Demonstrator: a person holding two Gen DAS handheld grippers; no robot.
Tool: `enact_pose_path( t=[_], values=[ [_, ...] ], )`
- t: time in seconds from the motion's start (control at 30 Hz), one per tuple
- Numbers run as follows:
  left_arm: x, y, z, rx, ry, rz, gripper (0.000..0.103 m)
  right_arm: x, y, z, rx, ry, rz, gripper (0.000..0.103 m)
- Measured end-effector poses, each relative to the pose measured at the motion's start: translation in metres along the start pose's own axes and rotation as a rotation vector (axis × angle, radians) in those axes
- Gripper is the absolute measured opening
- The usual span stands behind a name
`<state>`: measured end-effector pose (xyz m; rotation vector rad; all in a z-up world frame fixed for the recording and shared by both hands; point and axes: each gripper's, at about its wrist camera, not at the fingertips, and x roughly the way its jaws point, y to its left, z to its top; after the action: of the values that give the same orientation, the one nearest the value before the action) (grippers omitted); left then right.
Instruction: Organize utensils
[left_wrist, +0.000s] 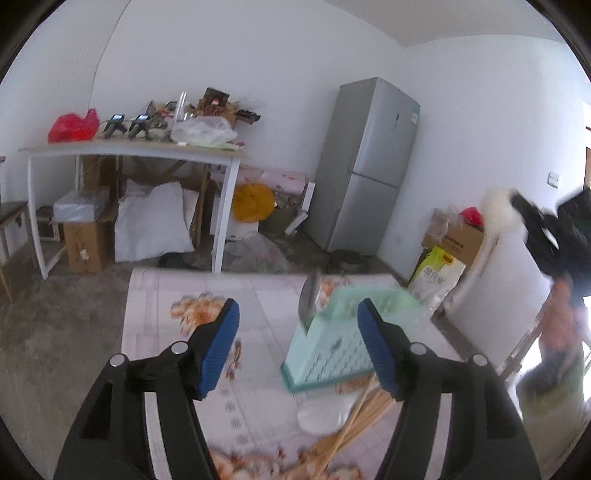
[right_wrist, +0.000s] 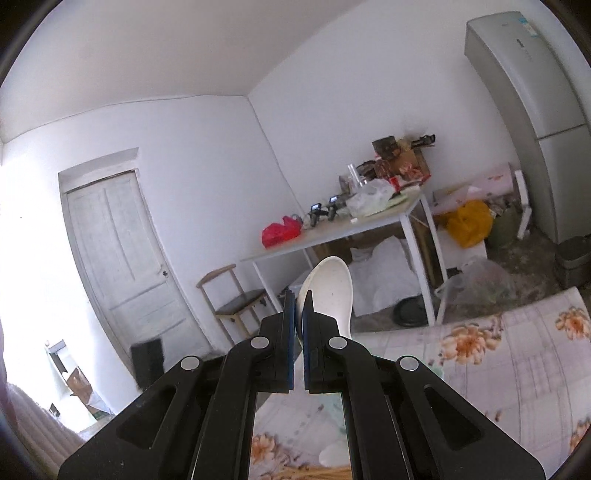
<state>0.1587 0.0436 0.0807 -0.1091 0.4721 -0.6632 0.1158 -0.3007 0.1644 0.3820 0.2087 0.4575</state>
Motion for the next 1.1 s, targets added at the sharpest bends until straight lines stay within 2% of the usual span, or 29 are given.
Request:
enact_pose_path(
  t=[0.23,0.4,0.6,0.73,0.8,0.87,1.0,1.1],
  values=[
    [-0.017,0.011,-0.049,-0.046,0.076,0.03,0.067,0.04,-0.008,-0.006,-0.058,0.037,-0.018,0.002],
    [-0.016,0.016,-0.081,-0.118,0.14,0.01,0.067,0.068,-0.024,-0.029,-0.088,0.097,-0.065,0.002],
    [-0.011,0.012,-0.096,-0.139,0.168,-0.003,0.067,0.081,-0.058,-0.066,-0.012,0.216,-0.129,0.003],
    [-0.006,0.009,-0.098,-0.132,0.185,-0.01,0.067,0.066,-0.062,-0.075,0.022,0.233,-0.154,0.01],
    [-0.003,0.006,-0.099,-0.123,0.192,-0.011,0.067,0.055,-0.058,-0.074,0.027,0.218,-0.167,0.028],
    [-0.002,0.004,-0.099,-0.115,0.194,-0.008,0.067,0.043,-0.053,-0.072,0.03,0.185,-0.179,0.038],
    [0.001,-0.003,-0.101,-0.098,0.193,0.004,0.067,0.019,-0.048,-0.069,0.053,0.134,-0.198,0.04],
    [0.005,-0.009,-0.104,-0.075,0.207,0.036,0.067,0.006,-0.044,-0.077,0.068,0.138,-0.244,0.041]
  ],
)
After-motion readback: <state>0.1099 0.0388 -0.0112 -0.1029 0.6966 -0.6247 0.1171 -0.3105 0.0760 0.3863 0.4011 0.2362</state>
